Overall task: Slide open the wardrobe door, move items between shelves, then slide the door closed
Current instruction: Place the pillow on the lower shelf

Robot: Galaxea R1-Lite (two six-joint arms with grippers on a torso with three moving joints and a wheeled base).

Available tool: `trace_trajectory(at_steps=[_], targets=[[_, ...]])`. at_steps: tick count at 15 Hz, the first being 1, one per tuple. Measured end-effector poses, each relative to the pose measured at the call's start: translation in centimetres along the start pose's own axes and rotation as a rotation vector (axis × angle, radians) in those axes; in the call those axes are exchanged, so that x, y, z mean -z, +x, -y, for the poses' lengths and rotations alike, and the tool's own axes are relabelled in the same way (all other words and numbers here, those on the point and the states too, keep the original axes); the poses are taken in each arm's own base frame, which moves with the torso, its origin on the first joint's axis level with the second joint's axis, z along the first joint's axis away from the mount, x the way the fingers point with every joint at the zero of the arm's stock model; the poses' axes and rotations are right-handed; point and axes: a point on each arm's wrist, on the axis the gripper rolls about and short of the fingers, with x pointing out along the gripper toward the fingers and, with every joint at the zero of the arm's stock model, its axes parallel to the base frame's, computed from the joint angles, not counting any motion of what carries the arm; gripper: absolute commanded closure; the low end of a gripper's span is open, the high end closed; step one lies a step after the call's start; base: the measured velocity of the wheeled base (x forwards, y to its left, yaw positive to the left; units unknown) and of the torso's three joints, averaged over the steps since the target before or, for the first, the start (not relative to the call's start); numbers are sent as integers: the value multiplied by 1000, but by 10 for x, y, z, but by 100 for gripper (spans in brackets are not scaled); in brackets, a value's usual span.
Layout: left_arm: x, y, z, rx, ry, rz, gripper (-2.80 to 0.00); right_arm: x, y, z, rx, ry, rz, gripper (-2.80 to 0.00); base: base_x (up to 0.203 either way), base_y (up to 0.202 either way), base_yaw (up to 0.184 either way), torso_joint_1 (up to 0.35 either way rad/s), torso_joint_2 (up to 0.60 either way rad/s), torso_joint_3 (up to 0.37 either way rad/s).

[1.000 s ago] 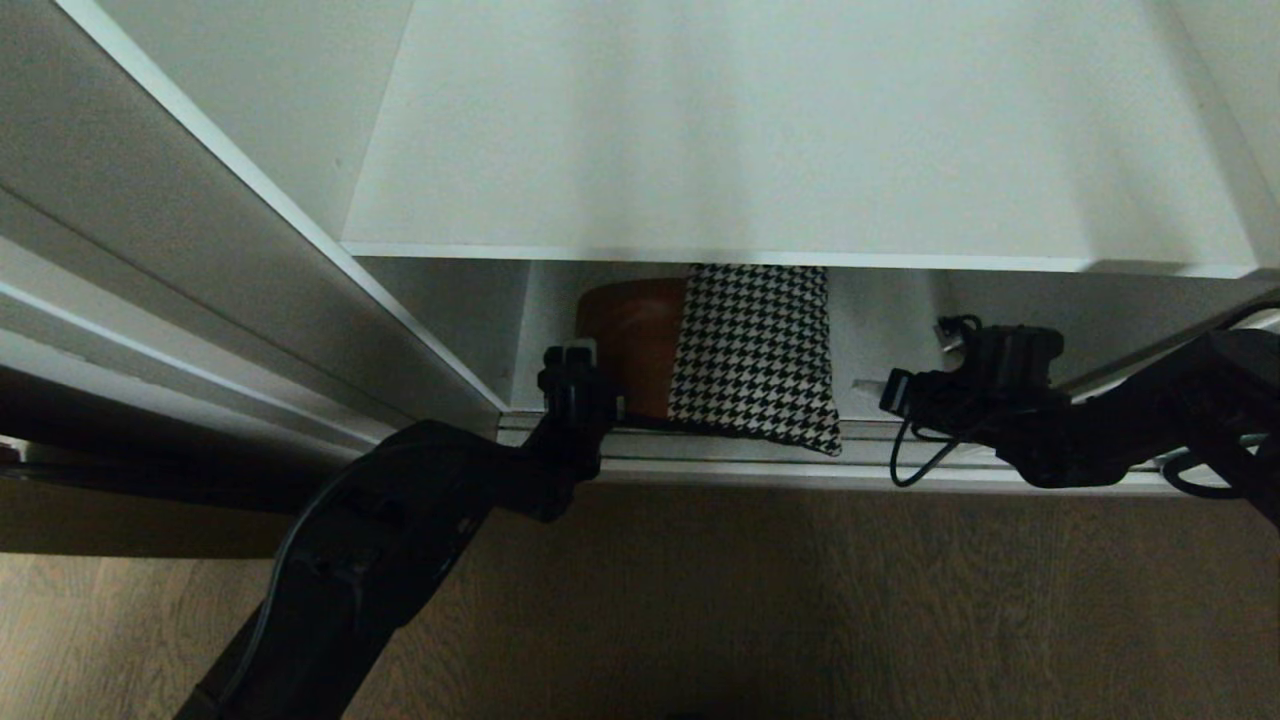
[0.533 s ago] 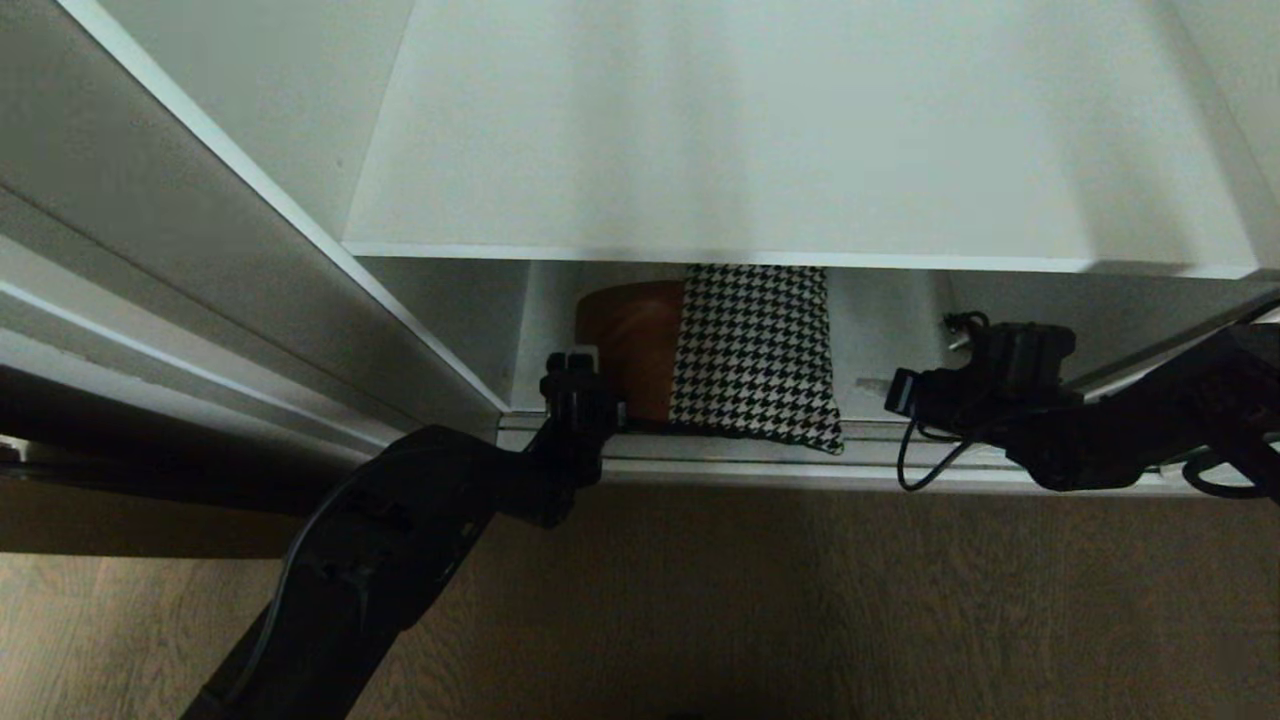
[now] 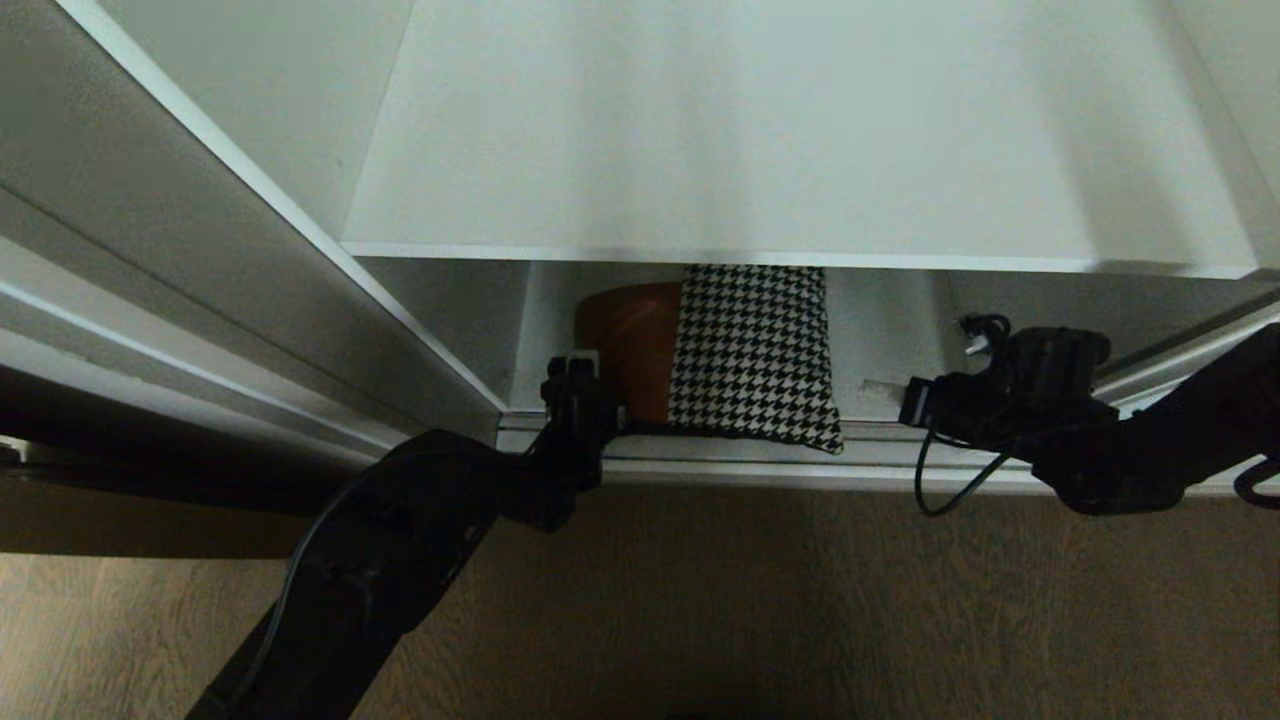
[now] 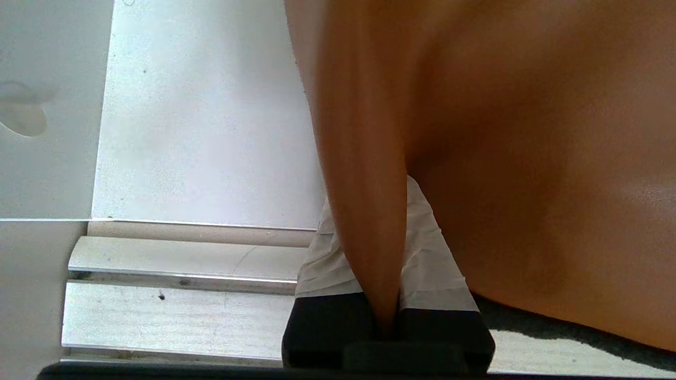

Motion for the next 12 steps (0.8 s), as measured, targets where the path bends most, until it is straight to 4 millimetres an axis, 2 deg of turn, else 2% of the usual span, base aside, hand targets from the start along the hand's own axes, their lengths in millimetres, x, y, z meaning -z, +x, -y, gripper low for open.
trace_trajectory(at_steps=[7,12], targets=[[5,0,2,6,3,-9,0,3,-12,-10,-40,-40,-9,0,0,0,0,0,0,0],[3,0,1,7,-3,-9,0,14,-7,-19,-55,-37,-57,0,0,0,0,0,0,0]])
